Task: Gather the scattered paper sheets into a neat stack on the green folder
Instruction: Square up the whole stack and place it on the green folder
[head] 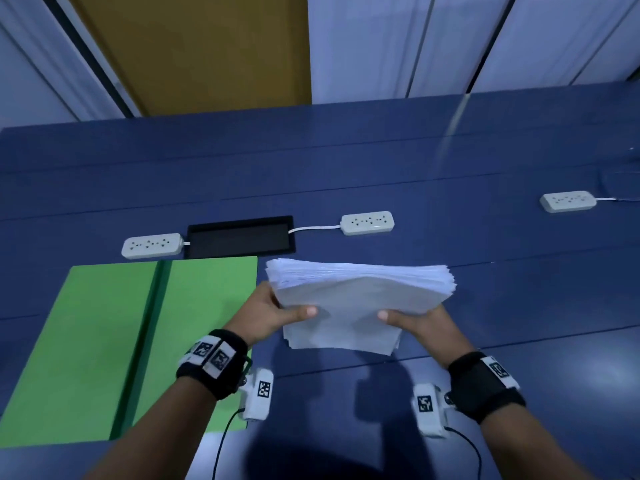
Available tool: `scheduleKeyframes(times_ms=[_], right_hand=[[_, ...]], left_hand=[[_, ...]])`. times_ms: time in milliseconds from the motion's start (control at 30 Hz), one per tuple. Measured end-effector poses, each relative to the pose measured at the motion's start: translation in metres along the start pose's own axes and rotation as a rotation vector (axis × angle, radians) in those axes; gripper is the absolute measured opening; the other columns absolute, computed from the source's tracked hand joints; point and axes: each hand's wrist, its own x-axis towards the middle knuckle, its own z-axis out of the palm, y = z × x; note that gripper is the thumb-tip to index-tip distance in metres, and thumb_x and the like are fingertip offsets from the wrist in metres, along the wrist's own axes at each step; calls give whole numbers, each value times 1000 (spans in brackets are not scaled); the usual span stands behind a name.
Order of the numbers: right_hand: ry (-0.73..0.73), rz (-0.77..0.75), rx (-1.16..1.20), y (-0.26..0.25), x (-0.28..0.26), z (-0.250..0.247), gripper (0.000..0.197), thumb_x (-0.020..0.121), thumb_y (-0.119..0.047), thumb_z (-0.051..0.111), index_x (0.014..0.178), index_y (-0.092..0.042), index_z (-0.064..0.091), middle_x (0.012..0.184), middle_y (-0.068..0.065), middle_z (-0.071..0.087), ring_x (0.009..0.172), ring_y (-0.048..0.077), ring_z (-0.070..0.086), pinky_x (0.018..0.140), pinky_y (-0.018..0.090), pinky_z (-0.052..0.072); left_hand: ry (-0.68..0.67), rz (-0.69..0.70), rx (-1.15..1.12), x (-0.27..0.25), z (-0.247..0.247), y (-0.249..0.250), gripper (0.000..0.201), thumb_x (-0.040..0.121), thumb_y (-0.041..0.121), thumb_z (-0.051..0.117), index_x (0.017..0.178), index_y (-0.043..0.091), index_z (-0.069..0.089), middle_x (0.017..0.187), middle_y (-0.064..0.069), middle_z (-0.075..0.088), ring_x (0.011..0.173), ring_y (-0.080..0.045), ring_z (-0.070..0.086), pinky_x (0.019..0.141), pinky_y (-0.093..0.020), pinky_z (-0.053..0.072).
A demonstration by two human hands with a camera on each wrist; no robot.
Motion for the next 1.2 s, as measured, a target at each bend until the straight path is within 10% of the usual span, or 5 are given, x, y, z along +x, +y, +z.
scheduleKeyframes(times_ms=[333,500,733,967,1200], right_hand=[[388,-365,60,-79,-4,66,10,94,-21,79,102,-26,78,105,-11,81,104,10,76,86,26,60],[308,-501,102,-98,-11,38,24,86,-2,82,106,-14,77,108,-3,81,102,15,76,86,26,59],[-138,-20,-85,-24,8,1,39,82,5,80,117,-13,77,116,-2,80,113,13,74,103,30,56],[179,-82,75,-33,10,41,31,86,-7,82,113,-21,75,114,0,80,107,17,76,91,34,62],[387,-434,85,-105,-15,72,19,90,-7,81,96,-25,77,99,-16,81,97,5,77,79,16,56]], left_hand=[[627,386,-129,-4,68,68,33,92,25,78,78,55,75,84,24,75,84,-2,71,79,-27,59],[426,618,-93,-19,27,91,32,82,19,87,99,45,79,103,19,78,98,-1,73,85,-20,55],[-24,16,156,-1,-26,11,39,80,9,87,105,38,80,115,14,77,110,-2,71,99,-25,53],[406,83,169,10,12,15,54,82,65,77,80,13,66,82,-1,66,75,-14,59,76,-52,60],[698,407,131,-27,52,102,45,93,49,72,86,5,62,72,-10,65,74,-12,53,71,-55,59]])
